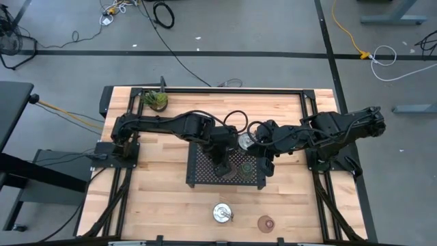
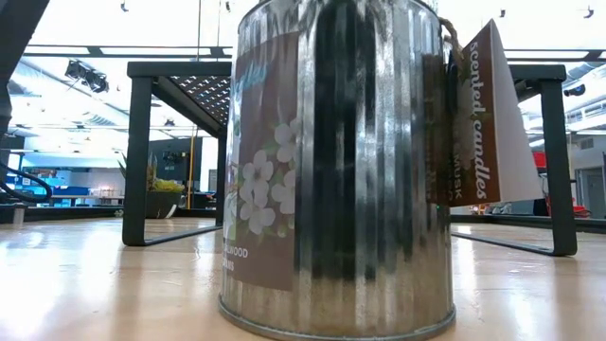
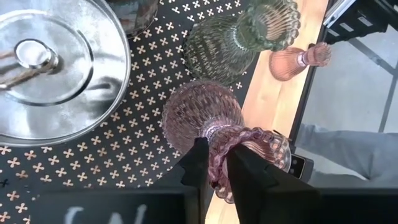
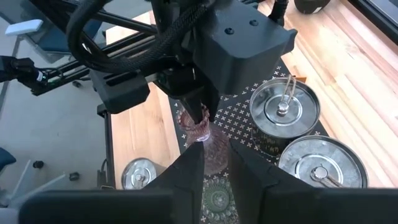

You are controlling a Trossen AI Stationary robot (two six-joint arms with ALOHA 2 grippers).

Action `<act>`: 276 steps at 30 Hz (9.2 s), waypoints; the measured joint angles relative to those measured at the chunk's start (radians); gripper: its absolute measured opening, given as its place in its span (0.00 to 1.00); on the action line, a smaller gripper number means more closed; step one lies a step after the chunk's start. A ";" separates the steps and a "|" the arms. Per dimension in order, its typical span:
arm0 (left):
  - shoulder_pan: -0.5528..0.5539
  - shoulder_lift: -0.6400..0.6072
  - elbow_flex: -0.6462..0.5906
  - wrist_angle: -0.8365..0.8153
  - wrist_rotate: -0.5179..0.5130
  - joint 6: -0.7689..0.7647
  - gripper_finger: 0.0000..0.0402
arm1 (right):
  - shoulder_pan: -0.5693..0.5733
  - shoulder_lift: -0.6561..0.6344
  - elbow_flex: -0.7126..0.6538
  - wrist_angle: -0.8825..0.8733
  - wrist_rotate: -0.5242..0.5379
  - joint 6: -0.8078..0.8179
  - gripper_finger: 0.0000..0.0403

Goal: Pick & Place candle stick holders
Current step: Put the left pink candle holder on the shelf aligned with the green candle holder, then put the pink candle holder on the shelf aligned with the pink candle holder

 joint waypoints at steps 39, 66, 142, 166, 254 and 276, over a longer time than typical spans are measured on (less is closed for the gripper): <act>0.000 -0.002 0.000 0.025 -0.008 0.007 0.17 | 0.000 0.000 0.000 0.000 0.000 0.002 0.18; 0.002 -0.013 0.000 0.068 -0.049 0.014 0.43 | 0.000 0.000 0.000 0.000 -0.013 0.011 0.18; -0.473 -0.187 0.001 -0.193 -0.717 -0.229 0.43 | 0.520 0.137 -0.803 0.712 -0.241 1.185 0.30; -0.463 -0.187 0.001 -0.192 -0.718 -0.226 0.43 | 0.451 -0.019 -0.804 0.672 -0.284 1.098 0.02; -0.144 -0.172 0.000 0.269 -0.212 0.190 0.65 | -0.079 -0.043 -0.211 0.554 -0.313 0.173 0.02; -0.119 -0.162 0.001 0.276 -0.188 0.219 0.38 | -0.109 -0.040 -0.211 0.546 -0.385 0.141 0.06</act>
